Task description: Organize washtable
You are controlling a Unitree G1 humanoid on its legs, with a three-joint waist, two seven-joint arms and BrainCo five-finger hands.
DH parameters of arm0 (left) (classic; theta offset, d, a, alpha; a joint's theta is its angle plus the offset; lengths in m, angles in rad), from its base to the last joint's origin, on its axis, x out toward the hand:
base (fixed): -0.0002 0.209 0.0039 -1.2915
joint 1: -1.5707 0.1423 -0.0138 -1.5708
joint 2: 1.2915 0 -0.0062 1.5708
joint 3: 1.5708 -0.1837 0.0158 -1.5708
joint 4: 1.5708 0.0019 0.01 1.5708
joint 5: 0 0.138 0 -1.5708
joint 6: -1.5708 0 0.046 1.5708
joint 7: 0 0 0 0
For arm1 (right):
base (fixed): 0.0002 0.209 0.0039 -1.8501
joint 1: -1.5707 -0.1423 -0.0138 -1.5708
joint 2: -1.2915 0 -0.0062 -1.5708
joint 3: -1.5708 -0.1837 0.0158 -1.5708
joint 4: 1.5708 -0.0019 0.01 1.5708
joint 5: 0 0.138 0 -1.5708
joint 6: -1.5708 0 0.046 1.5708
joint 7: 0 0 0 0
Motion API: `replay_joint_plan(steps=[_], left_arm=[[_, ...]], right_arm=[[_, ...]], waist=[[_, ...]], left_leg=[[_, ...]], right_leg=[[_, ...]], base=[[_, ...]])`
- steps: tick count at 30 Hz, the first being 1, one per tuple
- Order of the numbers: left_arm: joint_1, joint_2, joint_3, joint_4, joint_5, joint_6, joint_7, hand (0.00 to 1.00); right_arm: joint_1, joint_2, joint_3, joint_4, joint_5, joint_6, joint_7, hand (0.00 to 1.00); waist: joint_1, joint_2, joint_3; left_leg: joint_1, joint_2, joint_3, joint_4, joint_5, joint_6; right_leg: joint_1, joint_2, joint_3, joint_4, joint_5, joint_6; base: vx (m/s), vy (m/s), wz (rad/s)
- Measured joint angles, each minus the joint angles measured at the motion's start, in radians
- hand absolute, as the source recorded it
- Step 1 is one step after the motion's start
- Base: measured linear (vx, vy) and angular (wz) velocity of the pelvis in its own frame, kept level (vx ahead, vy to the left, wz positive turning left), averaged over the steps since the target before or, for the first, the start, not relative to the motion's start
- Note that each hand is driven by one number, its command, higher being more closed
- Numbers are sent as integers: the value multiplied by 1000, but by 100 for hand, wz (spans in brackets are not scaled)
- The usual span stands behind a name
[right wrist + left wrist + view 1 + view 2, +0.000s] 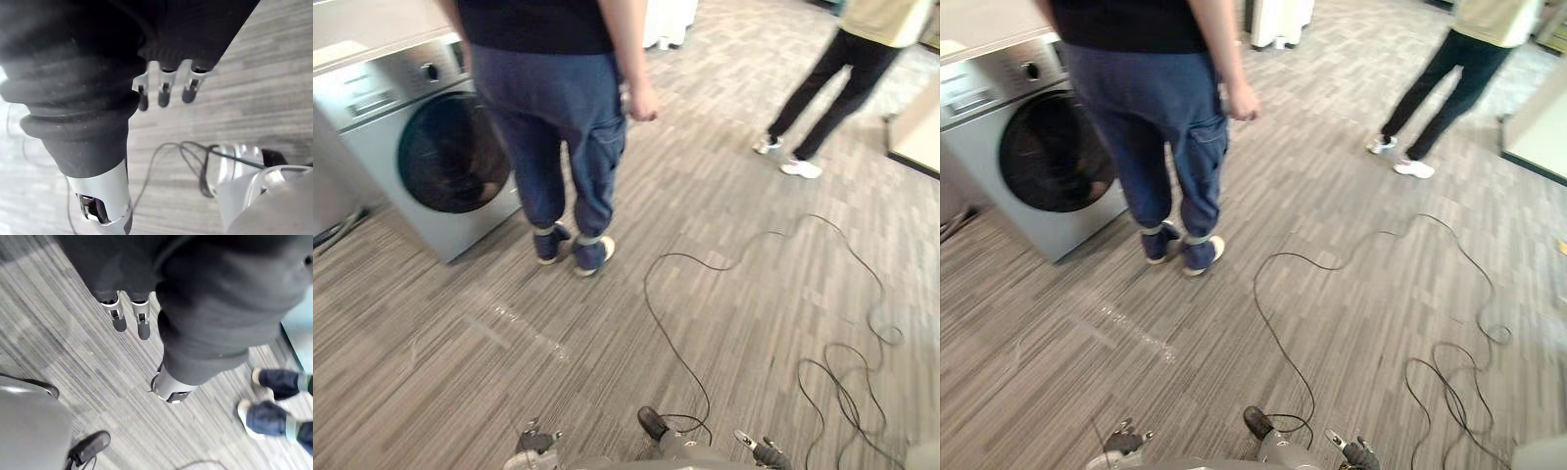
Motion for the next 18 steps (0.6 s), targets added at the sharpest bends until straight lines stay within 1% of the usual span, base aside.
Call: replay_joint_plan(steps=[1, 2, 3, 4, 5, 6, 7, 8, 9, 10, 11, 12, 13, 14, 15, 16, 17, 18], left_arm=[[-34, 5, 2, -5, 9, -9, -7, 0], [-49, -10, 14, -11, 8, -8, -5, 0], [-44, -14, 36, -25, 7, -5, -2, 0], [-24, -30, 43, -19, 6, 1, -5, 0], [-13, -37, 41, -15, 6, 4, -7, 0], [-2, -34, 36, 3, 5, 6, -8, 0], [-4, -17, 8, 25, 3, 6, -12, 0], [-5, -9, -10, 36, 0, 6, -15, 0], [-15, 3, -17, 59, -1, 10, -26, 0], [-23, 4, -17, 76, -4, 15, -26, 0], [-23, 6, -17, 81, -10, 16, -26, 0], [-18, 13, -16, 82, -21, 16, -26, 0], [-16, 27, -16, 86, -26, 14, -26, 0], [-11, 31, -17, 87, -33, 9, -26, 0], [-6, 26, -17, 89, -39, 4, -24, 0], [-8, 22, -16, 92, -52, 6, -23, 0], [0, 31, -18, 93, -56, 5, -23, 0], [4, 37, -20, 98, -61, 4, -24, 0]], right_arm=[[-1, 35, -53, -6, 7, -2, -13, 0], [-1, 39, -81, -16, 18, 1, -19, 0], [-1, 38, -77, -18, 18, 0, -19, 0], [-7, 31, -81, -37, 17, -7, -12, 0], [-7, 26, -82, -44, 15, -10, -12, 0], [-13, 15, -73, -39, 14, -15, -13, 0], [-23, 6, -55, -12, 5, -17, -13, 0], [-29, -3, -42, 1, -2, -14, -15, 0], [-41, -13, -35, 31, -15, -10, -12, 0], [-47, -25, -29, 47, -28, -10, -11, 0], [-47, -31, -19, 59, -41, -9, -10, 0], [-40, -37, 3, 79, -66, -1, -8, 0], [-47, -31, 3, 103, -79, 0, 0, 0], [-54, -28, 0, 120, -89, 3, 5, 0], [-52, -32, -1, 127, -94, 2, 8, 0], [-54, -50, 3, 130, -102, 0, 11, 0], [-57, -42, 3, 135, -103, 6, 13, 0], [-50, -34, -2, 135, -103, 5, 22, 0]], waist=[[8, 8, 1], [19, -34, 10], [23, -34, 5], [18, 13, 1], [18, 37, -4], [16, 52, -7], [15, 37, -17], [16, 42, -19], [15, 43, -20], [15, 52, -16], [15, 53, -16], [18, 46, -15], [20, 18, -6], [18, 11, 0], [15, 19, 1], [24, 34, -3], [20, 29, -11], [16, 11, -21]], left_leg=[[-62, 64, 23, -34, -54, 148], [12, 70, 144, -207, 58, 155], [45, 64, 200, -254, 73, 152], [90, 68, 253, -297, 74, 154], [110, 69, 277, -312, 81, 152], [132, 48, 298, -334, 107, 139], [147, 16, 305, -362, 122, 132], [146, 7, 317, -370, 122, 132], [129, -4, 326, -358, 122, 132], [111, -1, 322, -330, 123, 130], [106, 0, 314, -311, 125, 126], [85, 0, 298, -231, 131, 116], [46, -2, 251, -165, 112, 126], [22, 20, 167, -154, 84, 159], [18, 56, 131, -191, 109, 123], [35, 66, 79, -266, 124, 105], [58, 40, 86, -319, 153, 90], [81, 19, 86, -361, 173, 111]], right_leg=[[6, -46, -213, -34, -18, -50], [-34, -144, -531, 181, -227, -24], [-34, -188, -618, 252, -281, -12], [-16, -210, -759, 369, -336, -44], [-3, -220, -789, 397, -349, -55], [32, -233, -818, 390, -363, -43], [66, -238, -802, 328, -363, -36], [82, -235, -794, 273, -366, -31], [119, -229, -770, 165, -361, -9], [147, -219, -754, 89, -316, 16], [161, -217, -745, 61, -297, 12], [193, -231, -734, 22, -275, 11], [210, -258, -723, 13, -271, 14], [222, -274, -715, 14, -268, 20], [225, -268, -716, 14, -268, 25], [227, -262, -702, 8, -268, 59], [230, -284, -690, -8, -261, 62], [230, -298, -691, -16, -258, 66]], base=[[48, -22, -42], [109, -35, -44], [173, 56, -80], [104, 77, -95], [57, 112, -118], [23, 73, -118], [31, 72, -107], [35, 11, -84], [40, -10, -66], [57, -1, -55], [60, 16, -38], [45, 40, -19], [22, 31, -19], [0, 24, -11], [5, 33, -24], [29, 133, -21], [47, 156, -11], [76, 182, 5]])
